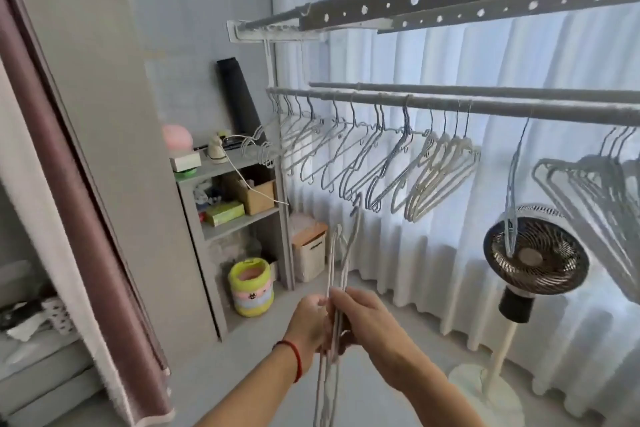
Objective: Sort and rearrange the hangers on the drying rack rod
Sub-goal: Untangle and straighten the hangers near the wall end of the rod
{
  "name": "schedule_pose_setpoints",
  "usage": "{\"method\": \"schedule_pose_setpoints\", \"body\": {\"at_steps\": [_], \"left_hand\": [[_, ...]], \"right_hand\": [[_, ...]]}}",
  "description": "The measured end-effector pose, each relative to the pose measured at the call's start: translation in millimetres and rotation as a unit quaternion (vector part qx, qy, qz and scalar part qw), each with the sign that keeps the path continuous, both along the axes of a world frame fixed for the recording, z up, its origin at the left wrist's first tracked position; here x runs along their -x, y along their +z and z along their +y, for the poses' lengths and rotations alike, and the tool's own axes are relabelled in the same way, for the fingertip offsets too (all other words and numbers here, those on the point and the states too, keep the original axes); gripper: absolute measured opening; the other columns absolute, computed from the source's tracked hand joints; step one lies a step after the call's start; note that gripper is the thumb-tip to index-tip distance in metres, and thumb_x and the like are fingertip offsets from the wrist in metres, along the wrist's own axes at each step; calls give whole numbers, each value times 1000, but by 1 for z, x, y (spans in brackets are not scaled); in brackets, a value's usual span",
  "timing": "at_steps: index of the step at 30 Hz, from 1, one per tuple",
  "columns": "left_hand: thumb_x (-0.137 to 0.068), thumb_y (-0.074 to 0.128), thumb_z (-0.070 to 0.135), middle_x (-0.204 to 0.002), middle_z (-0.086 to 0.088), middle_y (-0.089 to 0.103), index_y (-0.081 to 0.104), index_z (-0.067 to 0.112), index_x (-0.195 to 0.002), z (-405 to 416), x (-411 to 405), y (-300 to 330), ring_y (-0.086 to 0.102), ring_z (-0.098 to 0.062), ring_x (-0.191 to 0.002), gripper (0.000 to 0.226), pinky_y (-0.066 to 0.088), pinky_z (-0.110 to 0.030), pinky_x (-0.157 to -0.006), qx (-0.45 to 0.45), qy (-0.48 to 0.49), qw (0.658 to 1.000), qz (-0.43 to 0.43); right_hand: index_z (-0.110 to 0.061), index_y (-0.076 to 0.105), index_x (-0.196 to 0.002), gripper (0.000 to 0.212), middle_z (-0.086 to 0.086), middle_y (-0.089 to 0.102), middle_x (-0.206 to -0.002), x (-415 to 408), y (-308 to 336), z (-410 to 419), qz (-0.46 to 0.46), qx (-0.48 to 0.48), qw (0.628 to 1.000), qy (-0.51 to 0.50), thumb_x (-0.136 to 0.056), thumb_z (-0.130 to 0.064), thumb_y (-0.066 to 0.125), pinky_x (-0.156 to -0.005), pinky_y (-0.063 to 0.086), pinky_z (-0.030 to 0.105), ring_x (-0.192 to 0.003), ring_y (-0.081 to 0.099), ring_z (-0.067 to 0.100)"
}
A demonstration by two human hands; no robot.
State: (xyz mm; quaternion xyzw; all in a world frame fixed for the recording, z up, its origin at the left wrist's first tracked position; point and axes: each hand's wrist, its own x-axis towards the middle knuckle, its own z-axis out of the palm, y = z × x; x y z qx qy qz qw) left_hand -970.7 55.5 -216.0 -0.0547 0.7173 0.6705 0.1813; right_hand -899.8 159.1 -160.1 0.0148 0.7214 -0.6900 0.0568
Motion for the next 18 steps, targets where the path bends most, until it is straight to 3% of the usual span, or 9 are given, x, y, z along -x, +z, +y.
{"method": "schedule_pose_setpoints", "body": {"at_steps": [3, 6, 9, 12, 14, 16, 18], "left_hand": [[-104, 37, 40, -61, -16, 63, 70, -1, -89, 0, 39, 4, 59, -27, -49, 55, 44, -29, -45, 14, -96, 995, -7], [-90, 48, 37, -69, -18, 67, 70, 2, -81, -3, 79, 9, 58, -27, -53, 42, 43, -31, -50, 48, -198, 979, -2], [-96, 49, 18, -68, -14, 60, 65, 1, -91, -12, 117, 23, 52, -17, -44, 24, 38, -22, -41, 70, -278, 958, -2], [-100, 49, 19, -62, -11, 54, 64, 0, -98, -11, 149, 37, 48, -15, -41, 25, 36, -22, -38, 51, -331, 942, 5], [-96, 53, 22, -61, -11, 51, 64, 1, -92, -6, 167, 45, 48, -17, -43, 24, 37, -24, -42, 25, -354, 935, 4], [-98, 49, 16, -61, -12, 56, 59, 3, -87, 0, 176, 52, 51, -16, -42, 19, 38, -24, -44, 2, -377, 926, -13], [-100, 45, 19, -68, -16, 61, 57, 0, -98, 5, 185, 56, 52, -17, -44, 22, 41, -25, -44, -10, -399, 917, -28]], "right_hand": [[0, 62, -85, 43, 21, 55, -74, 36, 5, -1, 16, 31, 998, -49, -106, -36, 51, -46, 42, 31, -53, 51, 28], [-3, 60, -84, 38, 21, 51, -68, 68, 14, -4, 13, 81, 991, -108, -108, -31, 49, -41, 35, 28, -45, 44, 23], [-6, 58, -83, 33, 11, 52, -62, 98, 27, -11, 13, 95, 978, -183, -107, -26, 49, -38, 28, 23, -44, 41, 17], [-9, 59, -85, 27, 7, 55, -64, 122, 39, -17, 17, 92, 966, -239, -105, -25, 51, -38, 25, 21, -44, 40, 13], [-10, 59, -86, 27, 6, 55, -64, 139, 47, -20, 23, 98, 956, -276, -106, -26, 51, -36, 26, 20, -42, 39, 12], [-10, 60, -86, 27, 5, 55, -63, 153, 57, -19, 30, 94, 947, -305, -106, -26, 51, -36, 26, 19, -40, 38, 10], [-9, 59, -87, 26, 6, 55, -63, 166, 67, -16, 35, 80, 941, -326, -106, -25, 51, -34, 25, 18, -38, 36, 9]]}}
